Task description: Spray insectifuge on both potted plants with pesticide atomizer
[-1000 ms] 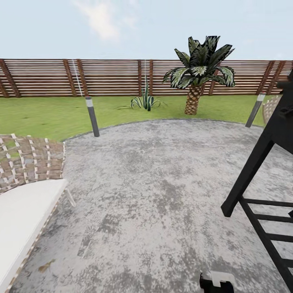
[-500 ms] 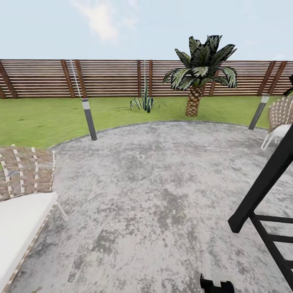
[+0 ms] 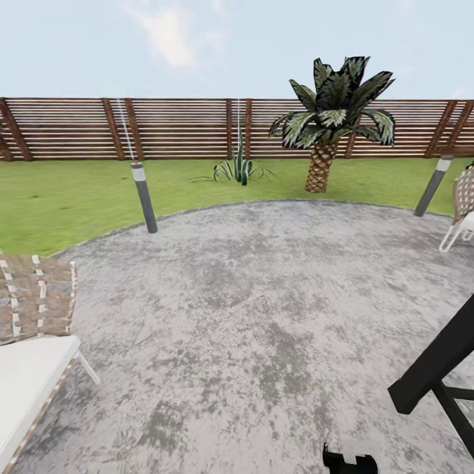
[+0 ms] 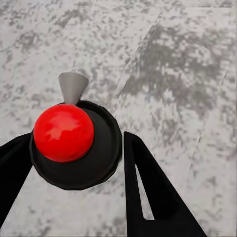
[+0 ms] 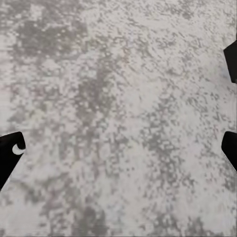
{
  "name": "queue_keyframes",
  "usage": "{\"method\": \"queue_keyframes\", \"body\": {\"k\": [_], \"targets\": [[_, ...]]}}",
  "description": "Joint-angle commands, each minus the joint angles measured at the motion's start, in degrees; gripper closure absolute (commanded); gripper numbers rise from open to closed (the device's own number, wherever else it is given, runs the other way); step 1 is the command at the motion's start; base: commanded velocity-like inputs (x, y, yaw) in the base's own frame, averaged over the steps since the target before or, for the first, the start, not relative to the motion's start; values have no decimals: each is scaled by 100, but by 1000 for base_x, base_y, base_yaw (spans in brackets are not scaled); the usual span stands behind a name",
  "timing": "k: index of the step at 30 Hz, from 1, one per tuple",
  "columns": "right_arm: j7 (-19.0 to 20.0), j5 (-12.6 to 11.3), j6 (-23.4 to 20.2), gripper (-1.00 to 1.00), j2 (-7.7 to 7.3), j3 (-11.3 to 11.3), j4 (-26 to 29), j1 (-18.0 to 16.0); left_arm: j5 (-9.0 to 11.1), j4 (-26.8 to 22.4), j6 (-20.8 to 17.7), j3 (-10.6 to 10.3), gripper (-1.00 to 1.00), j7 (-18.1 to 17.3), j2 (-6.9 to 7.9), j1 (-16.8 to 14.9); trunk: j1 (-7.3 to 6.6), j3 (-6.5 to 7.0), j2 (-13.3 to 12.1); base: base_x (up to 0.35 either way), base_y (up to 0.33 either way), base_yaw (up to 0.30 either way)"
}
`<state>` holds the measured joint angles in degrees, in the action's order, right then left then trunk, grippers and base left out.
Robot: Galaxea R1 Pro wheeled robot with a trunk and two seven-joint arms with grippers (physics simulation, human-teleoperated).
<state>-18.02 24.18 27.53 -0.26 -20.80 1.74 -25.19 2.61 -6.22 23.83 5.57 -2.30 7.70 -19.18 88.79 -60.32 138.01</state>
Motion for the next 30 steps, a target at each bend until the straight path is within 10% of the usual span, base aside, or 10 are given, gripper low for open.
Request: {"method": "queue_keyframes", "body": {"k": [1, 30], "targets": [[-27, 61, 15, -100, -4, -38, -8, -5, 27, 7, 17, 23, 100, -25, -2, -3, 2, 2, 2, 339, 0, 115], [-35, 59, 15, -100, -9, -45, -7, -4, 38, -2, 60, 15, 100, 772, 51, 1, 2, 15, 2, 339, 0, 28]]}}
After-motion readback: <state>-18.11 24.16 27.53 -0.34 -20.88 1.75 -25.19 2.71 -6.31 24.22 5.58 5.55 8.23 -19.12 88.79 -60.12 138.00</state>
